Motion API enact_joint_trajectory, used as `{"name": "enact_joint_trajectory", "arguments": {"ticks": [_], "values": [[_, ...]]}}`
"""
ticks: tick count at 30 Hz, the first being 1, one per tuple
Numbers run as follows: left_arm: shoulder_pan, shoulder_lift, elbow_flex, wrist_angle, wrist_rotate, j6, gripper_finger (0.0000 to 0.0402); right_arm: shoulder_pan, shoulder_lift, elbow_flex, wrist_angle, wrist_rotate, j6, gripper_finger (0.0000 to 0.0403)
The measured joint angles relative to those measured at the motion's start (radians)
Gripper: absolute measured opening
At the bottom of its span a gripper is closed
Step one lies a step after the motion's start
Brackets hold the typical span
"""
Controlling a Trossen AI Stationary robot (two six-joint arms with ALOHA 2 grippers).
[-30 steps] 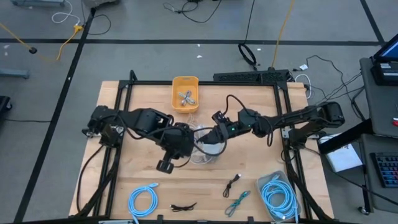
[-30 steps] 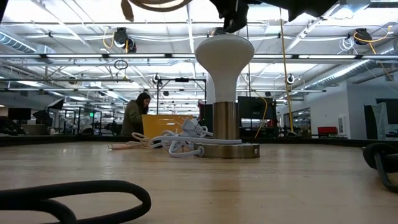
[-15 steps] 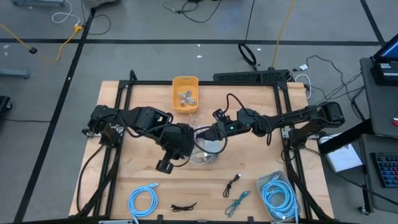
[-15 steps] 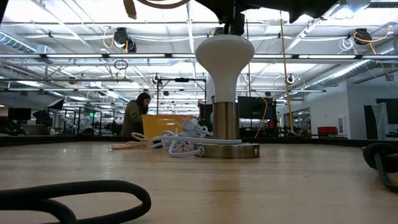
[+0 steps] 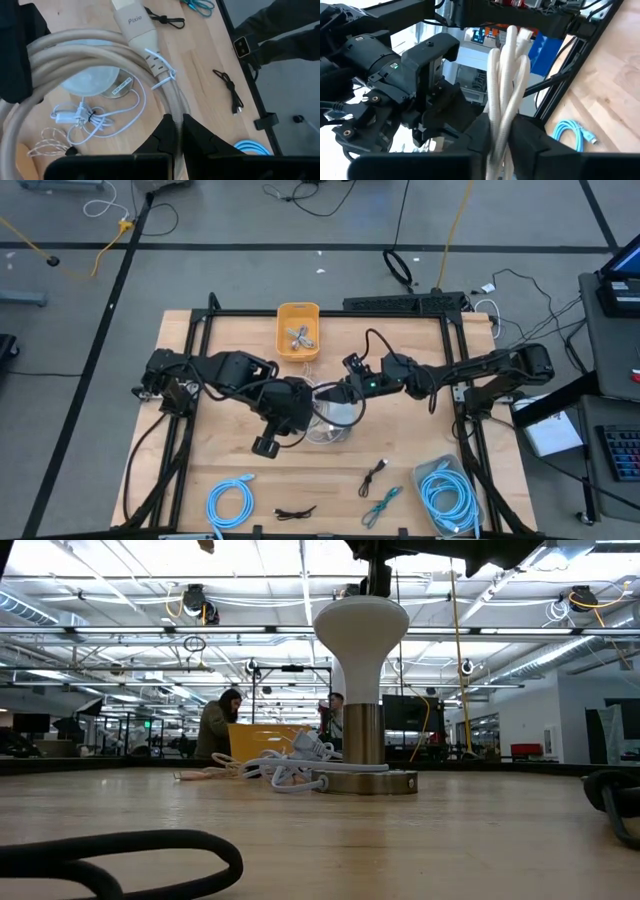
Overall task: Pick & Place USB Port
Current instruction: Put the brown HDMI cable into the gray bin
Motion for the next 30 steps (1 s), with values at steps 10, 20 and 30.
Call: {"name": "enact_joint_trajectory", "arguments": {"ticks": [10,20,30], "values": [[-0.001,-0.007,-0.001,0.05,-0.029,-0.042,0.0067,0.0,-0.01,0.0,-0.006,-0.007,-0.044,0.0033],[-0.018,-0.21,-0.001,0.086,-0.179,-0.196,0.0073,0.032,-0.219,0.0,-0.366,0.003,-0.131,0.0033],[-0.066,-0.41,0.0,0.042,-0.526,-0.274,0.0074,0.495,-0.569,-0.001,-1.037,0.524,0.282,0.0033]]}}
